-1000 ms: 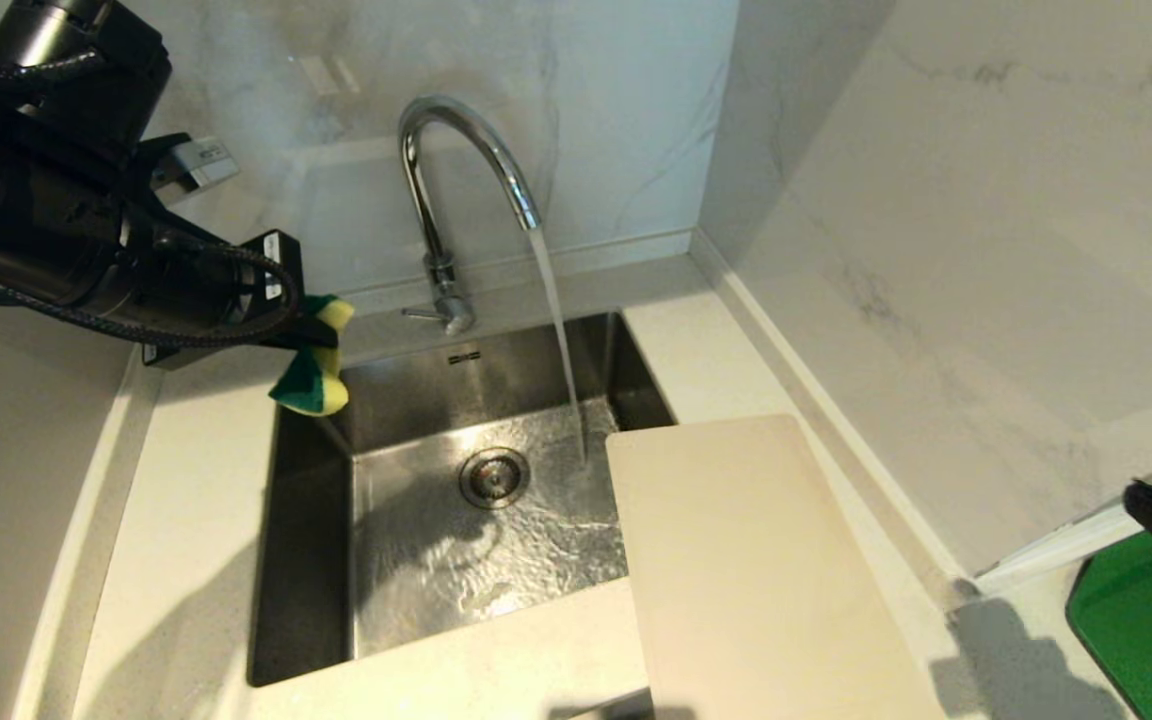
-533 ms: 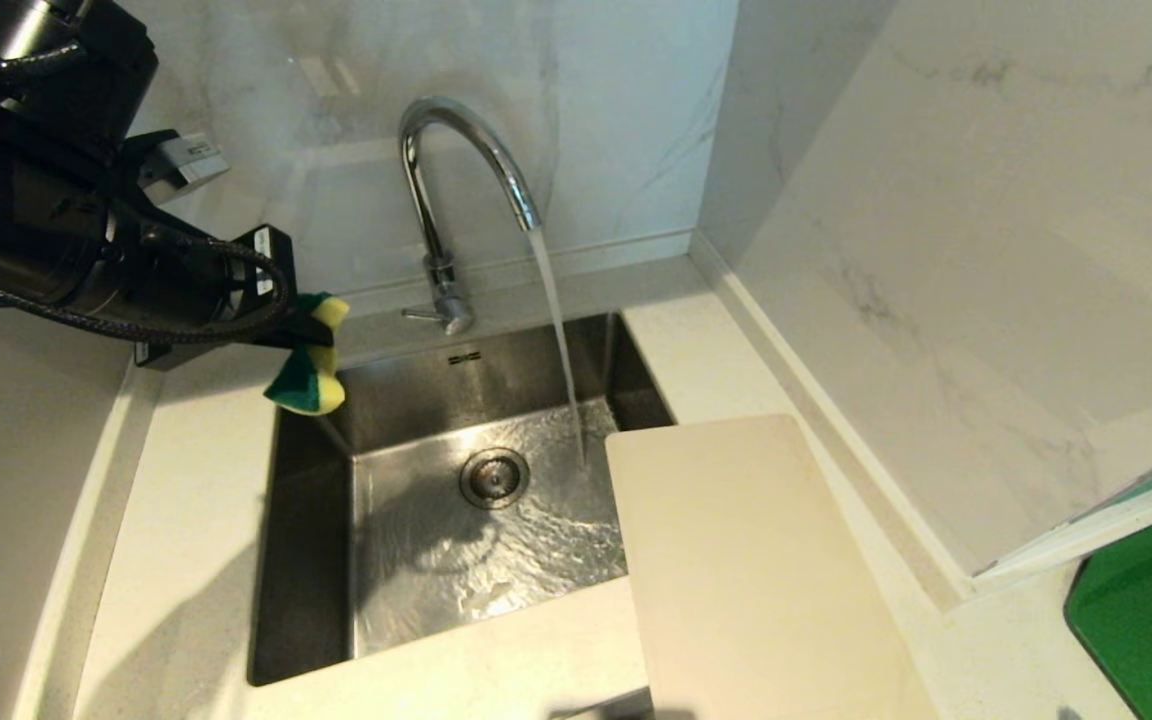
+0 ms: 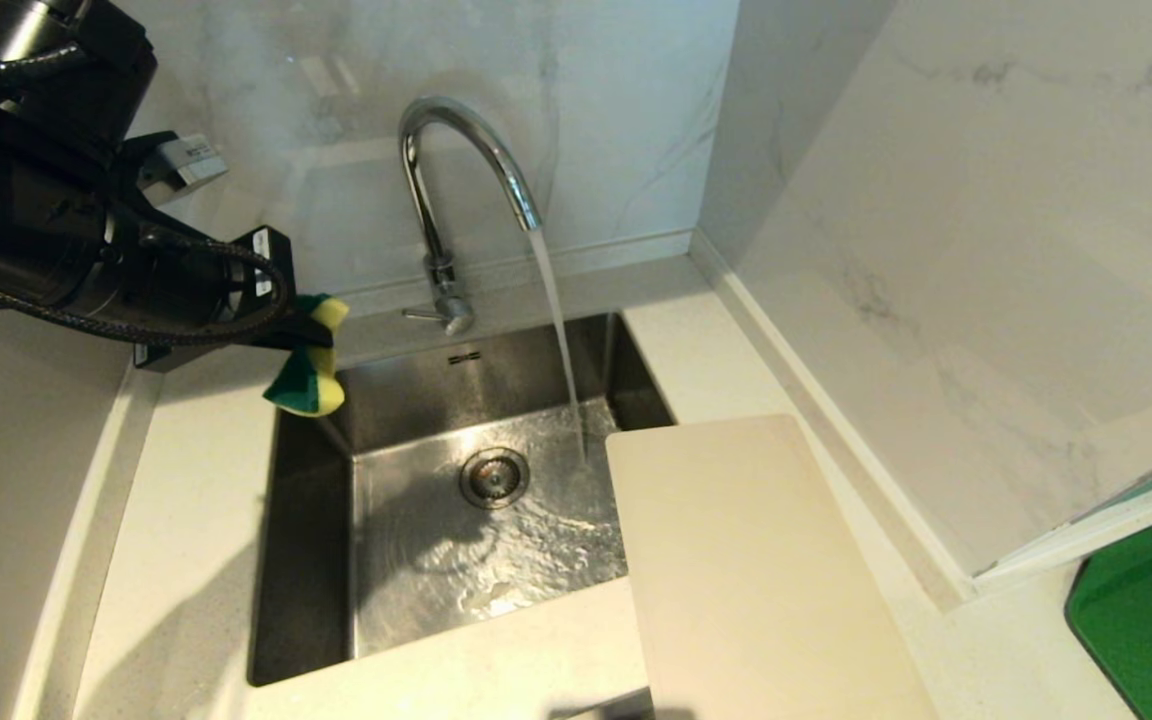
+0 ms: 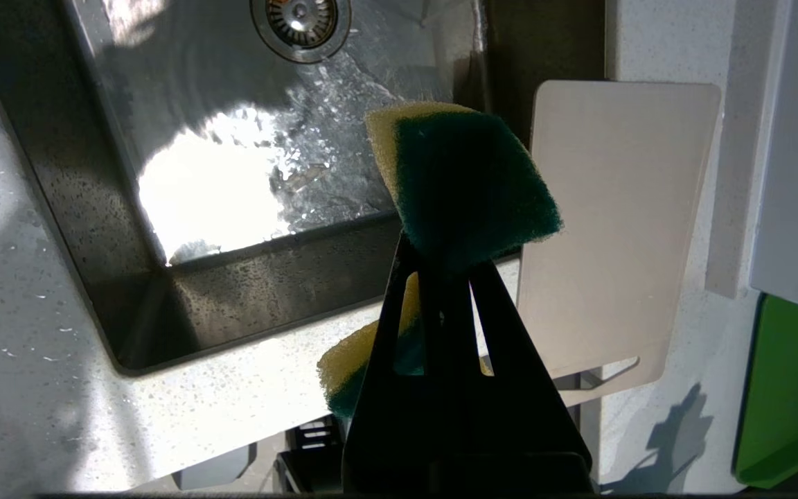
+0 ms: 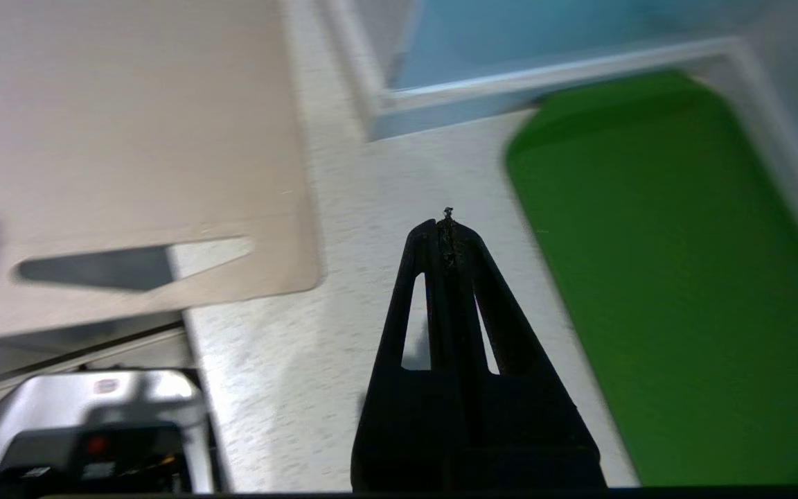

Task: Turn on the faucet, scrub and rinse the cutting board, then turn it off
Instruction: Put down the cleaning cloth

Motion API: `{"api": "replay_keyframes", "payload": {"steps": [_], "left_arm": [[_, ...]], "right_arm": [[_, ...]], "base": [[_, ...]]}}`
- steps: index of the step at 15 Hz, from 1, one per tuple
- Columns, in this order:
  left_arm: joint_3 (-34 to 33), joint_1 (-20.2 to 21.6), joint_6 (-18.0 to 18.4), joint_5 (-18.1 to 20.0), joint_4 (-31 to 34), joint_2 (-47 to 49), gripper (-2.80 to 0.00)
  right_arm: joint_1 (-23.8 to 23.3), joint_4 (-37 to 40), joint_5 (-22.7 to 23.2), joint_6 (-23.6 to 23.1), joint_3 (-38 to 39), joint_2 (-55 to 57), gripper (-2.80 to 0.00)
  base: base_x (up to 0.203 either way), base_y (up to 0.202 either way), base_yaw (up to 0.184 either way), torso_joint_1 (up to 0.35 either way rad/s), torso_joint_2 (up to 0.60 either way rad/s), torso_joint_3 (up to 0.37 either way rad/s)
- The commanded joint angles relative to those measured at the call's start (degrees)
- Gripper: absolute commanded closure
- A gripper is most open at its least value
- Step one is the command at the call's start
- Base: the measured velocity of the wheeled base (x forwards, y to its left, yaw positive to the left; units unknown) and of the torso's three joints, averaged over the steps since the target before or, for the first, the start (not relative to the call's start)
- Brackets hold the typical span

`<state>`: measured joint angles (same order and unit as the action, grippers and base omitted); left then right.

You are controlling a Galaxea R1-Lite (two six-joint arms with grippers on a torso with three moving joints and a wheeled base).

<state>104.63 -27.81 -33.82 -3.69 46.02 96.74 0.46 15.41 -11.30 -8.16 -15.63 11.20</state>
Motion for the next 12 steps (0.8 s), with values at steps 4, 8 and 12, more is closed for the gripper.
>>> {"api": "replay_keyframes", "payload": {"steps": [4, 8, 12], "left_arm": [[0.0, 0.0, 0.2, -0.3, 0.2, 0.5, 0.00], [0.6, 0.5, 0.6, -1.1, 0.1, 1.9, 0.00], [0.5, 0.9, 0.7, -1.7, 0.0, 1.8, 0.00]], "right_arm": [[-0.2, -8.2, 13.7, 1.7, 12.7, -11.3, 0.00], [-0.2, -9.3, 14.1, 1.9, 13.2, -11.2, 0.00], [-0.2, -15.9, 14.1, 1.3, 15.6, -11.2, 0.00]], "base": [[0.000, 0.000, 0.000, 0.000, 0.00, 0.000], [0.000, 0.000, 0.000, 0.000, 0.00, 0.000], [0.000, 0.000, 0.000, 0.000, 0.00, 0.000]]}}
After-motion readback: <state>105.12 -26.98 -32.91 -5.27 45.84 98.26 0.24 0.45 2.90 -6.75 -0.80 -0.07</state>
